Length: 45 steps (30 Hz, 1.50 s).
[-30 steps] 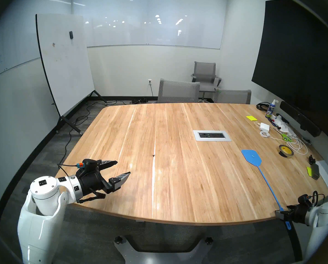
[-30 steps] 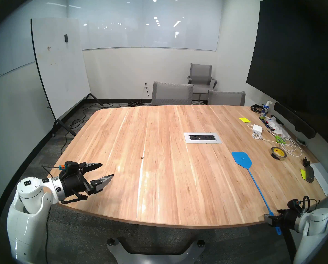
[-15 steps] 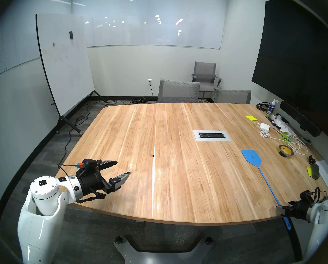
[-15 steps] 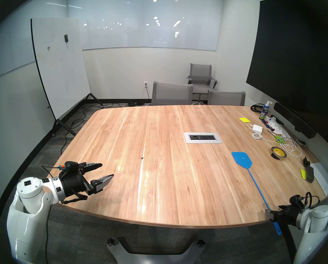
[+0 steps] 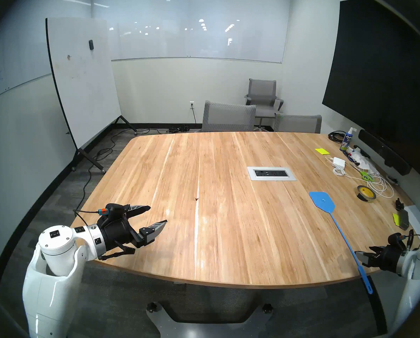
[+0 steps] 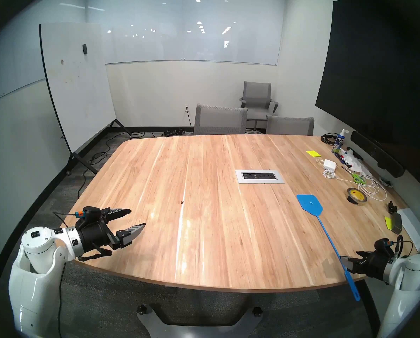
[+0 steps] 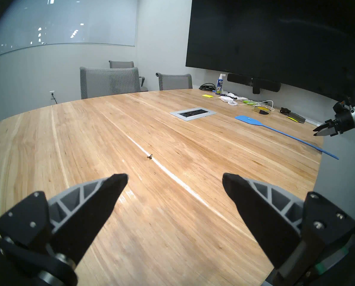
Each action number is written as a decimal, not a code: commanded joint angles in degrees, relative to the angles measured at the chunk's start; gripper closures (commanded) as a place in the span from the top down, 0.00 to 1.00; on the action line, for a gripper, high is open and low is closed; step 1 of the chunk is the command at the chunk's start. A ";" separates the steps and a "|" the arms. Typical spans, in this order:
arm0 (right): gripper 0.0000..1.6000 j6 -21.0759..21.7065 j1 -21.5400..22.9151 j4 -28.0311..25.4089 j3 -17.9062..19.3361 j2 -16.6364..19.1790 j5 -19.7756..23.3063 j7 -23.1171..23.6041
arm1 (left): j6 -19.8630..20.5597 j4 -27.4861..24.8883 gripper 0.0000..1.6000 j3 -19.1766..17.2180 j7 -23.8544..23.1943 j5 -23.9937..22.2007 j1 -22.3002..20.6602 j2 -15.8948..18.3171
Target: Swat a bug on table
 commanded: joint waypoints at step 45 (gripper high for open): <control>1.00 2.79 25.47 13.55 -2.52 -4.81 15.26 -2.63 | 0.15 -0.80 1.00 -0.14 -0.26 0.17 -0.11 -0.04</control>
